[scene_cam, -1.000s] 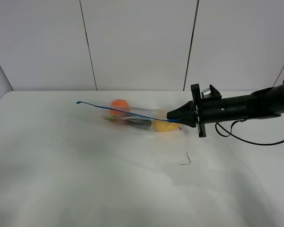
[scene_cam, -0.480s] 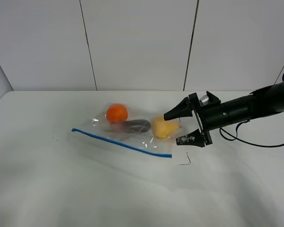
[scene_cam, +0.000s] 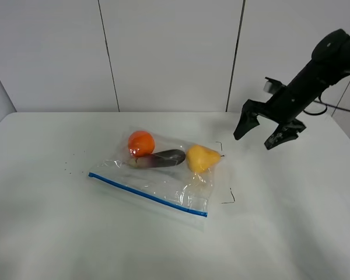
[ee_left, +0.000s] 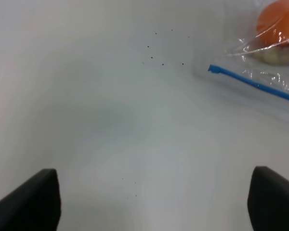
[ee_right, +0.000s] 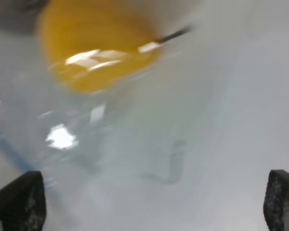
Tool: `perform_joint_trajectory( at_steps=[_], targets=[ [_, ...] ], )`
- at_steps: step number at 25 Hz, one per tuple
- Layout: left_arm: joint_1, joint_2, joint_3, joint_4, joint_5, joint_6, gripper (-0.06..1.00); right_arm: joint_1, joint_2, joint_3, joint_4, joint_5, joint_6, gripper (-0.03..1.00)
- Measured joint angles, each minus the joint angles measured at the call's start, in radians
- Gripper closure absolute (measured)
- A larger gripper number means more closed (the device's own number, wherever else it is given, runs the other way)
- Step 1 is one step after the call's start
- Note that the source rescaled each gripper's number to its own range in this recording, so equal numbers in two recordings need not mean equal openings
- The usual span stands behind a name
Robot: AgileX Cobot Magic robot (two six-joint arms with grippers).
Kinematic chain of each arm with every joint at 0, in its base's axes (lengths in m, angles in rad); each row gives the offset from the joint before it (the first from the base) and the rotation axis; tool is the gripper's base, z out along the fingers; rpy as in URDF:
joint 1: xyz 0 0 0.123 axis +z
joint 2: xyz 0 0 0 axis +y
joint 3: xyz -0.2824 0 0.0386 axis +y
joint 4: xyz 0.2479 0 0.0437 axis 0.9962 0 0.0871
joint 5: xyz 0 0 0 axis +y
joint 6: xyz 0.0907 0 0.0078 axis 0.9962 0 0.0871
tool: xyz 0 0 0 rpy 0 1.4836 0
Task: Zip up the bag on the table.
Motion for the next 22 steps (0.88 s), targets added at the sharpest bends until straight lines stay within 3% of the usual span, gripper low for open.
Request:
perform_joint_trajectory(
  at_steps=[4,7,22],
  targets=[
    [0.0,0.0,0.0,0.0,0.0,0.0,-0.05,0.0,-0.001,-0.089,-0.183,0.0,0.068,-0.03],
    [0.0,0.0,0.0,0.0,0.0,0.0,-0.05,0.0,-0.001,-0.1,-0.25,0.001,0.085,-0.03],
    [0.0,0.0,0.0,0.0,0.0,0.0,-0.05,-0.029,-0.001,-0.1,-0.312,0.003,0.109,-0.03]
  ],
)
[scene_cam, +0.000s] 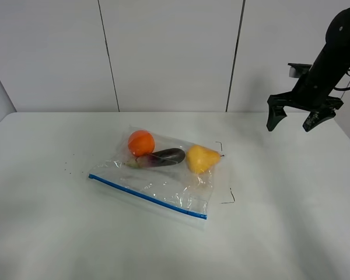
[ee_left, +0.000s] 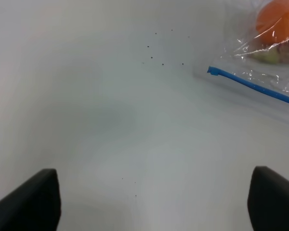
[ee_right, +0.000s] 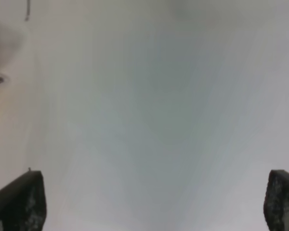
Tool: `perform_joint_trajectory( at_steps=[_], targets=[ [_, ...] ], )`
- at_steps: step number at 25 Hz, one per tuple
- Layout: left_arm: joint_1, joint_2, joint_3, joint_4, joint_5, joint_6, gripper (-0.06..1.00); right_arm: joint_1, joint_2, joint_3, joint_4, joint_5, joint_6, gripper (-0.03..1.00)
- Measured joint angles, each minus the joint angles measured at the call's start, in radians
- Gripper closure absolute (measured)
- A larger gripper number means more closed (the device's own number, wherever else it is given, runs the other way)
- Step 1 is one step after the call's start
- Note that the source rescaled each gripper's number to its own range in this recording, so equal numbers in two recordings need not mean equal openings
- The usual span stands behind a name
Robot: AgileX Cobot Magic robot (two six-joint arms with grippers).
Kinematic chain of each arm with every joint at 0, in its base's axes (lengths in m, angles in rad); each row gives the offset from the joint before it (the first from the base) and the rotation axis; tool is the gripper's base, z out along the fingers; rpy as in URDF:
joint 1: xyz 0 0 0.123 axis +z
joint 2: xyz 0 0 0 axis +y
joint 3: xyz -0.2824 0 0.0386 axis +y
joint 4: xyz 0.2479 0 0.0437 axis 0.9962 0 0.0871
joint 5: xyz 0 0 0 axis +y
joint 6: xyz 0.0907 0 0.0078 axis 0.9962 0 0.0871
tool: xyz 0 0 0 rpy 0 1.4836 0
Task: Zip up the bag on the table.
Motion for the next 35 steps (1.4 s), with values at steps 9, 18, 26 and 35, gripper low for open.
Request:
perform_joint_trajectory(
  at_steps=[9,18,26,35],
  targets=[
    [0.0,0.0,0.0,0.0,0.0,0.0,-0.05,0.001,-0.175,0.273,-0.021,-0.002,0.005,-0.03],
    [0.0,0.0,0.0,-0.001,0.0,0.0,-0.05,0.002,-0.547,0.733,-0.059,0.001,0.005,-0.03],
    [0.0,0.0,0.0,-0.001,0.0,0.0,-0.05,0.002,-0.953,1.061,-0.059,-0.125,0.02,-0.03],
    [0.0,0.0,0.0,-0.001,0.0,0.0,-0.05,0.002,-1.418,1.203,-0.073,-0.187,0.045,-0.03]
  ],
)
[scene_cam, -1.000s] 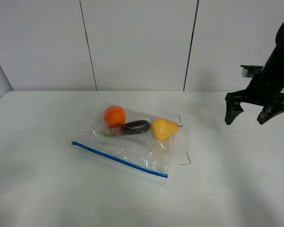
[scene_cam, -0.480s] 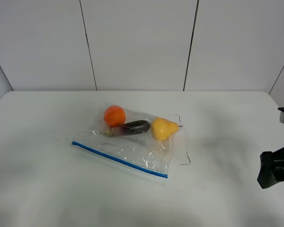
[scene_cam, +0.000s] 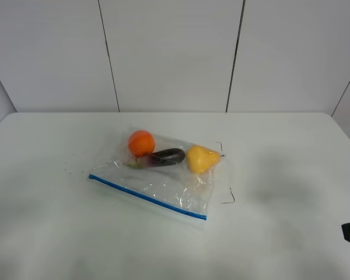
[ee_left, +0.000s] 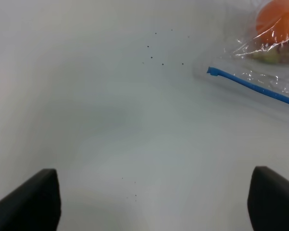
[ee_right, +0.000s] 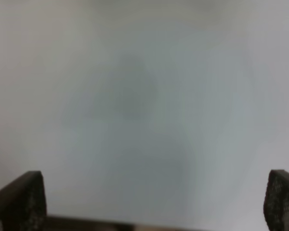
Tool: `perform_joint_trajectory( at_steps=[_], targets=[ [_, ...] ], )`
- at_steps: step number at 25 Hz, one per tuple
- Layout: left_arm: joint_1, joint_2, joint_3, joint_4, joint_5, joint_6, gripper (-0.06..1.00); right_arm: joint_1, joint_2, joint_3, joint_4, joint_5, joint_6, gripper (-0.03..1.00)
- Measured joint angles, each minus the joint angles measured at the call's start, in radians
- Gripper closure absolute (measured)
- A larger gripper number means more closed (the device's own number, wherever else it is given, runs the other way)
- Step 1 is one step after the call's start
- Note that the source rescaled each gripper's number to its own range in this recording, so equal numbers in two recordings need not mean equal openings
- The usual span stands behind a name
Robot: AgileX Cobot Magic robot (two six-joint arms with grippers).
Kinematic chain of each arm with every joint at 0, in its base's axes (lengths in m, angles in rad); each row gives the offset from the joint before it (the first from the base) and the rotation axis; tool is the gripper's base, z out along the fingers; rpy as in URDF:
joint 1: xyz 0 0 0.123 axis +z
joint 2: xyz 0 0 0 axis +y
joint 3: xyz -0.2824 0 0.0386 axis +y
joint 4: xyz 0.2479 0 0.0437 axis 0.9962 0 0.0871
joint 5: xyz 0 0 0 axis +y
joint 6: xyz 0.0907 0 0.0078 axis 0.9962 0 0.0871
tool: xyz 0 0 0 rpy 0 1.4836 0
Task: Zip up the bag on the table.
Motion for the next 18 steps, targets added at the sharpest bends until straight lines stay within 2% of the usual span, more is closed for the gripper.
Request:
perform_joint_trajectory(
  at_steps=[5,18],
  targets=[
    [0.0,0.0,0.0,0.0,0.0,0.0,-0.05,0.0,-0.164,0.0,-0.001,0.0,0.003,-0.03],
    [0.0,0.0,0.0,0.0,0.0,0.001,-0.05,0.023,-0.33,0.001,0.008,0.0,0.003,-0.03]
  ],
)
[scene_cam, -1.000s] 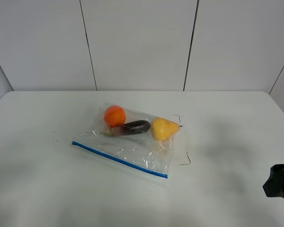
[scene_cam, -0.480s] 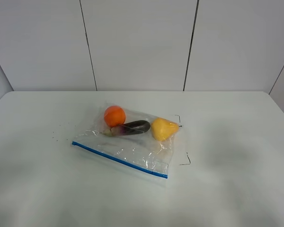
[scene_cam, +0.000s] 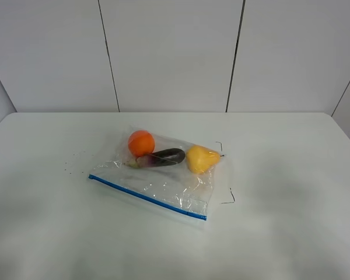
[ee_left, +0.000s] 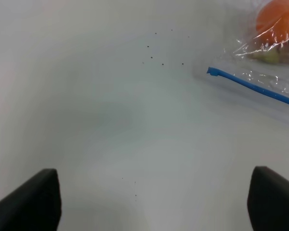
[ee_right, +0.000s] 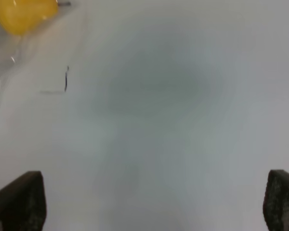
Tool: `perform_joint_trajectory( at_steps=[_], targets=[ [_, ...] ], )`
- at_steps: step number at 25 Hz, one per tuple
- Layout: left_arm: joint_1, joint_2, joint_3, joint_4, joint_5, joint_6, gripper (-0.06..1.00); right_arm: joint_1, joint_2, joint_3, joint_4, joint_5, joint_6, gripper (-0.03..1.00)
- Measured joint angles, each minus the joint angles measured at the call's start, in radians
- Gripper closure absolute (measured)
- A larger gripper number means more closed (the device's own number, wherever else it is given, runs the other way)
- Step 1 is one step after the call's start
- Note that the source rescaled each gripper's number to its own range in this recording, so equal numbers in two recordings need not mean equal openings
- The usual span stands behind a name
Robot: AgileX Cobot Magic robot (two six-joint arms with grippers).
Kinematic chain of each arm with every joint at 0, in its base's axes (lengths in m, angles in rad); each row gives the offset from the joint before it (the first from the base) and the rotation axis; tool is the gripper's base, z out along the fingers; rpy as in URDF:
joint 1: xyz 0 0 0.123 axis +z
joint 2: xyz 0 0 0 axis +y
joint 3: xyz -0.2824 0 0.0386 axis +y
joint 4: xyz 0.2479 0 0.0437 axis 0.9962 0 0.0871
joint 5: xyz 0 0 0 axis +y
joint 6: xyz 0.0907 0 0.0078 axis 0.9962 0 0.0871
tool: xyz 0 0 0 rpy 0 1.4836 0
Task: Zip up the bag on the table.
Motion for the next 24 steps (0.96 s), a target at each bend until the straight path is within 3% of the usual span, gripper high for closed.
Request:
perform_joint_trajectory(
  at_steps=[10,24],
  targets=[
    [0.0,0.0,0.0,0.0,0.0,0.0,-0.05,0.0,-0.265,0.0,0.002,0.001,0.0,-0.03],
    [0.0,0.0,0.0,0.0,0.0,0.006,-0.05,0.0,-0.272,0.0,0.003,0.002,0.0,-0.03]
  ],
)
